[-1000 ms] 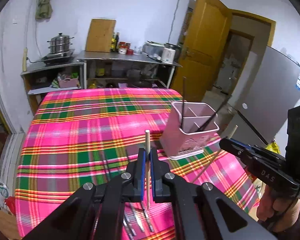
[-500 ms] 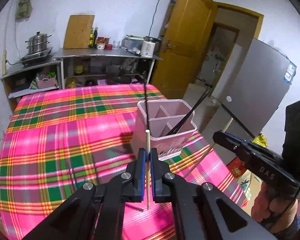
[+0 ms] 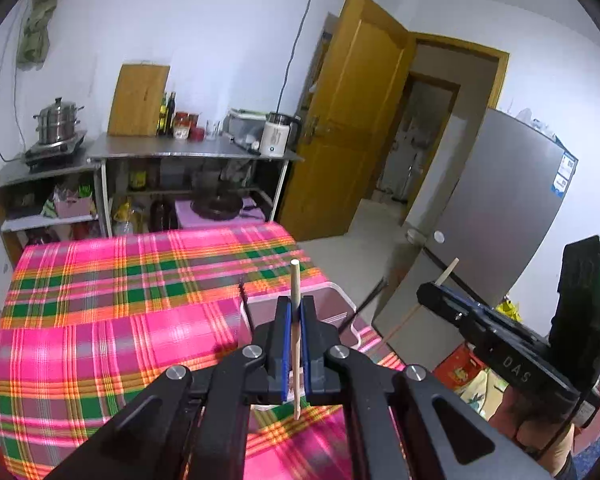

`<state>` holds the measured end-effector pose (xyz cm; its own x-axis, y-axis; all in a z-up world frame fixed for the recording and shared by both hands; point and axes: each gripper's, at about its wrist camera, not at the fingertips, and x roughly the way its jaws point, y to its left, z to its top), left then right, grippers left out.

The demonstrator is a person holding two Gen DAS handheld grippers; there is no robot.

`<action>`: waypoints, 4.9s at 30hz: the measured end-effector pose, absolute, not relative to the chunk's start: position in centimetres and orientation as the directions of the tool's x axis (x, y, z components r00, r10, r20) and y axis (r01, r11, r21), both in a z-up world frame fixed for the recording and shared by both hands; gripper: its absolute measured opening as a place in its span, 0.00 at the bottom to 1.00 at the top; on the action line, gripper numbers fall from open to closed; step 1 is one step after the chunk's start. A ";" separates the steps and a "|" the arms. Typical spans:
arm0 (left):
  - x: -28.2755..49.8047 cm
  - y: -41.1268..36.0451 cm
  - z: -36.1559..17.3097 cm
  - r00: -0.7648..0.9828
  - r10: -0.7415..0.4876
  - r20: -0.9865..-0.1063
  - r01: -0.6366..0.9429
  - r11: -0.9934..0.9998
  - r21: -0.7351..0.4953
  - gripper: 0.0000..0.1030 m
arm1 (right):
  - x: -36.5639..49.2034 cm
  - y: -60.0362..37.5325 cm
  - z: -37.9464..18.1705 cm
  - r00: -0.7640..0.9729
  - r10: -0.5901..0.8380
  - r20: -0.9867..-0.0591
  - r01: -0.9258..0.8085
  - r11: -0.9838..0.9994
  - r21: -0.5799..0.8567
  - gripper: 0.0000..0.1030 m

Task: Organize utensils
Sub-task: 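Lift the right tool's wooden chopstick over the pink holder while the left tool carries its chopstick there, then lower the wooden chopsticks into the pink holder and open both tools, then withdraw both open tools from the holder back over the remaining chopsticks, then close the right tool on a black chopstick while the left tool grasps another black chopstick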

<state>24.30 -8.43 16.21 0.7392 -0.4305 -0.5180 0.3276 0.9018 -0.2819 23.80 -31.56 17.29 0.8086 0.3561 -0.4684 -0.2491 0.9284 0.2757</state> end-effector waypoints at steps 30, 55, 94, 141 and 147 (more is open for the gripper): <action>30.8 -9.8 9.7 0.731 -0.396 -0.556 0.291 0.918 -0.270 0.04 | 29.5 -29.8 11.2 0.787 0.316 -0.529 -0.208 0.944 0.255 0.06; 24.8 -6.7 10.3 0.750 -0.389 -0.535 0.287 0.920 -0.267 0.12 | 24.3 -30.6 11.5 0.782 0.340 -0.522 -0.234 0.937 0.260 0.27; 14.5 3.8 -2.9 0.664 -0.206 -0.719 0.010 0.964 -0.267 0.21 | 16.6 -22.9 2.7 0.578 0.470 -0.668 -0.358 0.881 0.310 0.27; 22.2 8.4 -8.8 0.599 -0.146 -0.787 -0.102 0.961 -0.256 0.08 | 27.4 -12.1 -5.9 0.399 0.449 -0.800 -0.397 0.871 0.291 0.26; 22.8 8.0 -8.8 0.590 -0.132 -0.797 -0.090 0.970 -0.227 0.08 | 28.3 -10.8 -6.3 0.418 0.400 -0.816 -0.410 0.884 0.223 0.23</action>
<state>22.75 8.05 -8.79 0.5900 -0.1318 -0.7965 -0.0897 0.9698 -0.2269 28.26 -10.76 -6.35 0.4176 0.3996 -0.8160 -0.4099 0.8844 0.2233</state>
